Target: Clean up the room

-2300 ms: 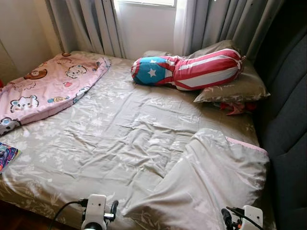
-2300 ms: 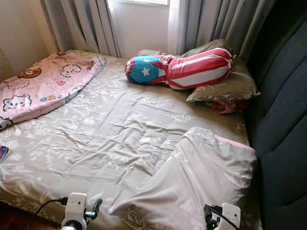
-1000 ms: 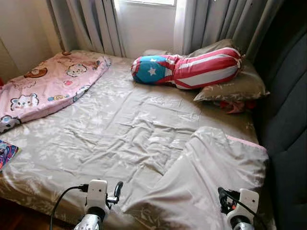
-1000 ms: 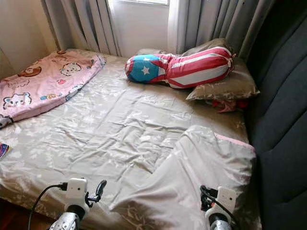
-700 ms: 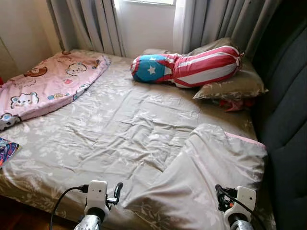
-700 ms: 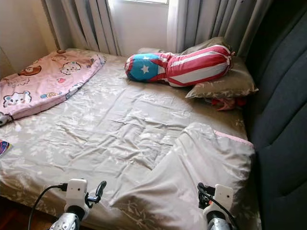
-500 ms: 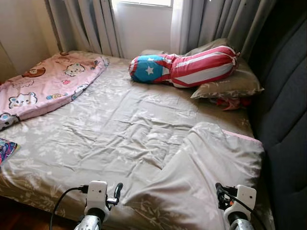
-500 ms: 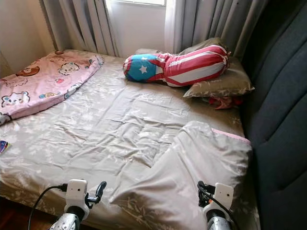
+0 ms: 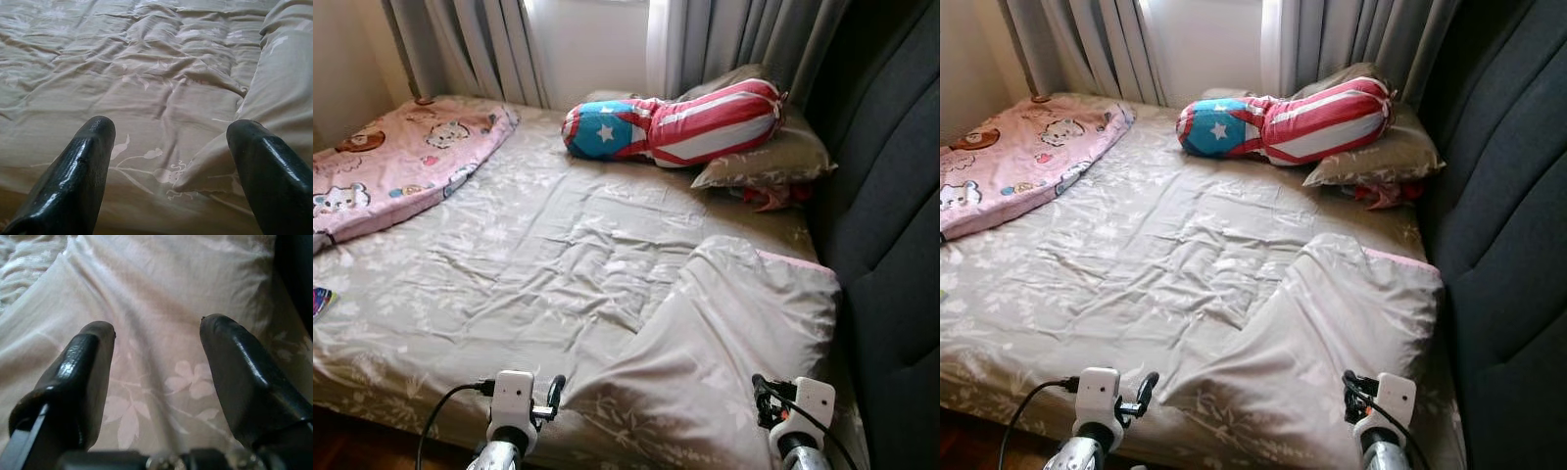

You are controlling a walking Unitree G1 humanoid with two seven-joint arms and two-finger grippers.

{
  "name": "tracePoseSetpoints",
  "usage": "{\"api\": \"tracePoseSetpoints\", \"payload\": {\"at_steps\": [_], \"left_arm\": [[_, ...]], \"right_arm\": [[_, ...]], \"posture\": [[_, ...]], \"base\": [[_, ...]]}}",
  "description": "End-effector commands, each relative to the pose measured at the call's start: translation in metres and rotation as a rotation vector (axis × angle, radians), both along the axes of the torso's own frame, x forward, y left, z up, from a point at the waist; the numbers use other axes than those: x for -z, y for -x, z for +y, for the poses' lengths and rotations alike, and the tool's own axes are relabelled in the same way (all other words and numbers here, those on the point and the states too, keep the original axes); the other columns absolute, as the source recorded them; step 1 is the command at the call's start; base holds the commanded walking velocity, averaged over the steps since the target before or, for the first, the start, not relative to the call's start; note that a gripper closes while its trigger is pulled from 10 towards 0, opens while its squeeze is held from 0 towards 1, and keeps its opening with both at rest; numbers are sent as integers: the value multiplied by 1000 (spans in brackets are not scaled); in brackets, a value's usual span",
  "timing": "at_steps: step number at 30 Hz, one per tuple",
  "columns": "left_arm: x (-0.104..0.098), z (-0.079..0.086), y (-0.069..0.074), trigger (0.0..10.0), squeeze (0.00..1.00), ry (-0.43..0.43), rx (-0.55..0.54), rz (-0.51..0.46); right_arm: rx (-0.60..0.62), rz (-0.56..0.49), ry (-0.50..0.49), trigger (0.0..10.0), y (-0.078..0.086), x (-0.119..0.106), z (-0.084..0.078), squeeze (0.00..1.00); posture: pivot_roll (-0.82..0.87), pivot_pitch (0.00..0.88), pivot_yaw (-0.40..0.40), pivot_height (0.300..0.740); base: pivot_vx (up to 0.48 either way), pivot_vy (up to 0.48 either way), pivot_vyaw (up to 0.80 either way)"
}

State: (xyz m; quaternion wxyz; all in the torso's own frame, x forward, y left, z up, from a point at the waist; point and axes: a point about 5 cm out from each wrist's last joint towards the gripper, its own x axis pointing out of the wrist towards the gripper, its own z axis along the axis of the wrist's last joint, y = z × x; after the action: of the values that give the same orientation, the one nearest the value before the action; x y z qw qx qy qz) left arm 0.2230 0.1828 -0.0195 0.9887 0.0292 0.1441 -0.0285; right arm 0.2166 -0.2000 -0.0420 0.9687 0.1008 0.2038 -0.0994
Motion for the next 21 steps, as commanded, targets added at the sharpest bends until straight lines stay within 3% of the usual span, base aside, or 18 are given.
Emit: {"api": "tracePoseSetpoints", "payload": {"at_steps": [1,21], "left_arm": [[0,-4,-1,10000,0,6,13,5],[2,-6,1,10000,0,-5,29,19]], "right_arm": [[1,26,-8,10000,0,2,1,0],[-2,0,-30,10000,0,1,1,0]], "posture": [[22,0,-73,660],[25,0,-72,655]], "base": [[0,0,0],[0,0,0]]}}
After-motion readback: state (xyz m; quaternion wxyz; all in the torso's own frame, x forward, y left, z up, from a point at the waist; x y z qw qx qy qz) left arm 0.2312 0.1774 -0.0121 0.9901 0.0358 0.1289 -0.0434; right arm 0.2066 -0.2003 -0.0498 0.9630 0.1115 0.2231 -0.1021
